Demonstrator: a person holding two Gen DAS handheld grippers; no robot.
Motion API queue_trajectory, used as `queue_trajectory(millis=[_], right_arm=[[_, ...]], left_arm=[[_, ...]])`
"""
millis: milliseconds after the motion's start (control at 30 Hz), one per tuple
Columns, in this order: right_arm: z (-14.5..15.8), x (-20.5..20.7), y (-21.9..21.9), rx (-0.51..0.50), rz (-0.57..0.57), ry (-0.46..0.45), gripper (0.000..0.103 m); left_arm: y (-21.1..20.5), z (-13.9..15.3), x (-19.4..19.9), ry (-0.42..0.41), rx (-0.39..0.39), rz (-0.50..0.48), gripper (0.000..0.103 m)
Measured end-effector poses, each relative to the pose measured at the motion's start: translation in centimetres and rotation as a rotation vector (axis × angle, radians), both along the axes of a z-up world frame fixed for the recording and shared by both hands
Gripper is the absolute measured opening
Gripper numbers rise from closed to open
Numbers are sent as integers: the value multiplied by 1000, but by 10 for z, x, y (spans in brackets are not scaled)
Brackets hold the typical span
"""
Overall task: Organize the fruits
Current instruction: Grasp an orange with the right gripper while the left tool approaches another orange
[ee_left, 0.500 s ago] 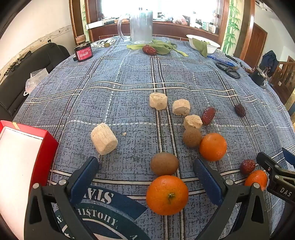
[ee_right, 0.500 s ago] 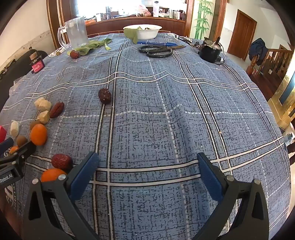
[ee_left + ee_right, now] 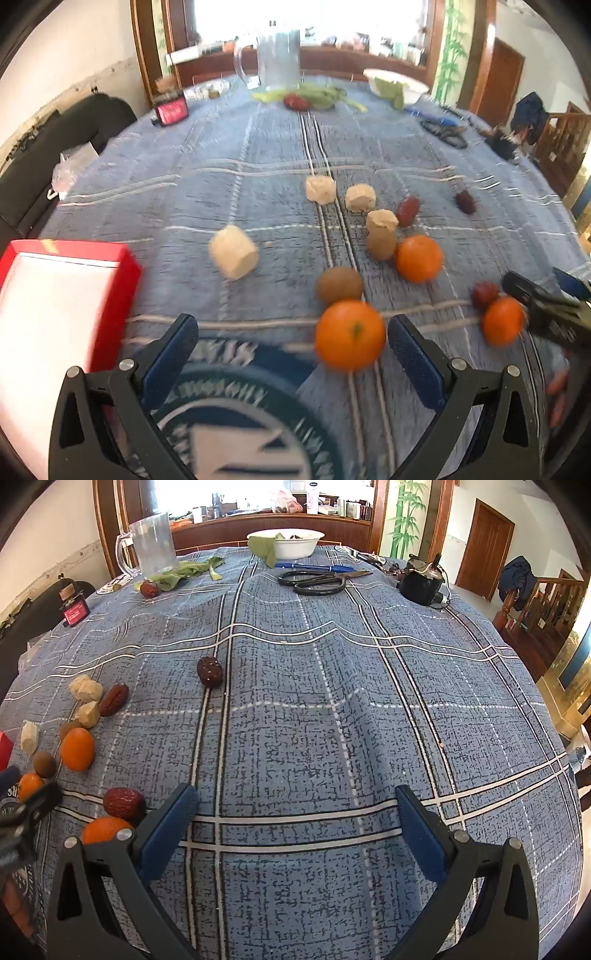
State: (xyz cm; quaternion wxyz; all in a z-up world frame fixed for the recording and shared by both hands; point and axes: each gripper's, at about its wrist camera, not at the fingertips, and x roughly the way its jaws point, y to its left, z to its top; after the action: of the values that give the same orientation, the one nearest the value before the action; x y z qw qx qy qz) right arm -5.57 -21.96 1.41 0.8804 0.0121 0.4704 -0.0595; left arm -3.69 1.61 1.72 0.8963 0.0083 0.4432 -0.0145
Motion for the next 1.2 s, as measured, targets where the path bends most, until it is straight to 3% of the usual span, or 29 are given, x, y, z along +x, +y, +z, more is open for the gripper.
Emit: queue_trajectory(millis=[200,267,467,700,1000,1200], right_arm=[[5,-6,-5,19,35,34,103],[18,-26,-9,33,8,-48,103],[50,-82,1,72,111,-173,103],[47,-87,38,147,226,-136,100],[26,-54,66,161,266,-41,67],[12,-42,65,163,247,-10,38]], left_arm=[[28,30,-43,-120,39,18,102],[32,37,-52,-150,59,19,102],[25,38,-66,-160,64,-36,102],[19,33,-74,-143,59,-55,102],[27,32,-70,-130,42,-41,102],[26,31,-62,-114,25,-45,102]])
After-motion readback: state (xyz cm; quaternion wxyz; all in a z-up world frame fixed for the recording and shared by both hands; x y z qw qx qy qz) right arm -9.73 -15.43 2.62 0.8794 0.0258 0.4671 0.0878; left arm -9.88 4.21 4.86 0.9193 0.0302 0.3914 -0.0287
